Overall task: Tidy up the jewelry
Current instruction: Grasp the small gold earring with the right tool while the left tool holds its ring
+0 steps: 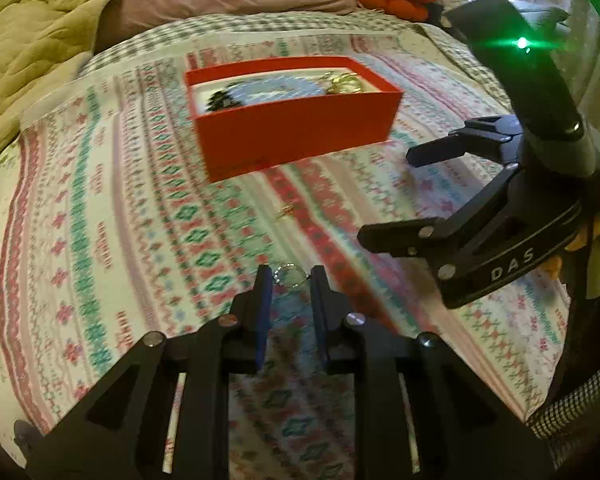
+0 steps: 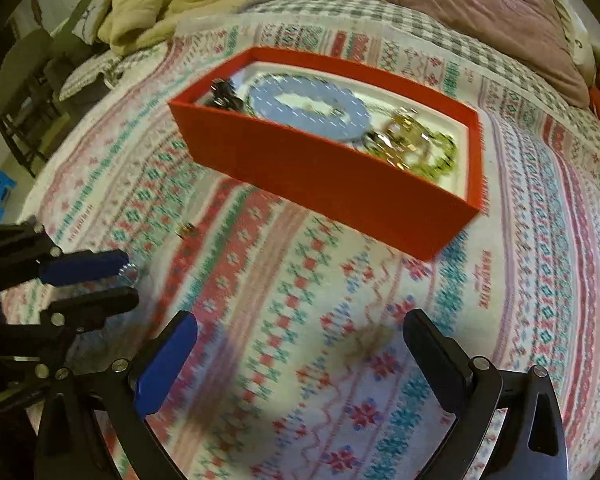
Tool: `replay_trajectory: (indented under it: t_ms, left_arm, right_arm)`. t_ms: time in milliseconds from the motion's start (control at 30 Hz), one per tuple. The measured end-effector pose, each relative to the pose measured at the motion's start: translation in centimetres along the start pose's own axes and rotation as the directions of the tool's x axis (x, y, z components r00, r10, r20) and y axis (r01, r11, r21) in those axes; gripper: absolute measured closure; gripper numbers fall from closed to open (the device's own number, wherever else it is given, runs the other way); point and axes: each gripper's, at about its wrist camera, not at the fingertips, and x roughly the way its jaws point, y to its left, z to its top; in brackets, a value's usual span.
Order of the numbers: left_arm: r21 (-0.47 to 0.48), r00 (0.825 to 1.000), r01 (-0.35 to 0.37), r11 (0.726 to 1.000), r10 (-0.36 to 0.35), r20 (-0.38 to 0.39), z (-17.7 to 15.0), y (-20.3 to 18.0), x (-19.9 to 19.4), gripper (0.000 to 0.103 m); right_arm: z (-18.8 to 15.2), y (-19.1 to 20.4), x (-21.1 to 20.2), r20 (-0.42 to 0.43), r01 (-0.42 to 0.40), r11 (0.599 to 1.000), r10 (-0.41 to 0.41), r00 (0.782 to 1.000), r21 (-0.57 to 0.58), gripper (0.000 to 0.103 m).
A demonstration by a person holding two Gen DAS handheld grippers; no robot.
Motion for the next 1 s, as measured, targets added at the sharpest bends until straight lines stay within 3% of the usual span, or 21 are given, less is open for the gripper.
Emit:
replay_trajectory:
  t_ms: [100, 167, 367, 733, 1000]
  left_arm:
    - [-0.016, 1.000, -0.030, 0.999, 0.030, -0.010, -0.4, 0.9, -0.2, 0.082]
    - [-0.024, 0.999, -0.045, 0.999, 0.044, -0.017, -0.4, 1.4, -0.1, 0.082]
    - [-0.042, 0.997, -0.072, 0.997, 0.070, -0.039, -0.8, 2.5, 0.1, 0.082]
    - [-0.066, 0.997, -0.067, 0.996, 0.064, -0.049, -1.0, 3.2, 0.1, 0.082]
    - [-0.067, 0.997, -0.069, 0.995, 0.066, -0.049, -1.0, 3.1, 0.2, 0.082]
  right_arm:
    - [0.8, 1.4, 0.3, 0.015, -0.023, 1.000, 0.023, 1.000, -0.020, 0.007]
    - [1.3, 2.2, 0.6, 0.018, -0.051, 0.998, 0.052, 0.999, -0.044, 0.023]
    - [2.1, 4.5, 1.6, 0.058, -0.097, 0.985, 0.106, 0.993, -0.140, 0.039]
    - [2.1, 5.9, 2.3, 0.093, -0.083, 0.974, 0.104, 0.990, -0.209, 0.059]
    - [2.3, 6.3, 2.3, 0.083, -0.094, 0.966, 0.117, 0.990, -0.241, 0.084]
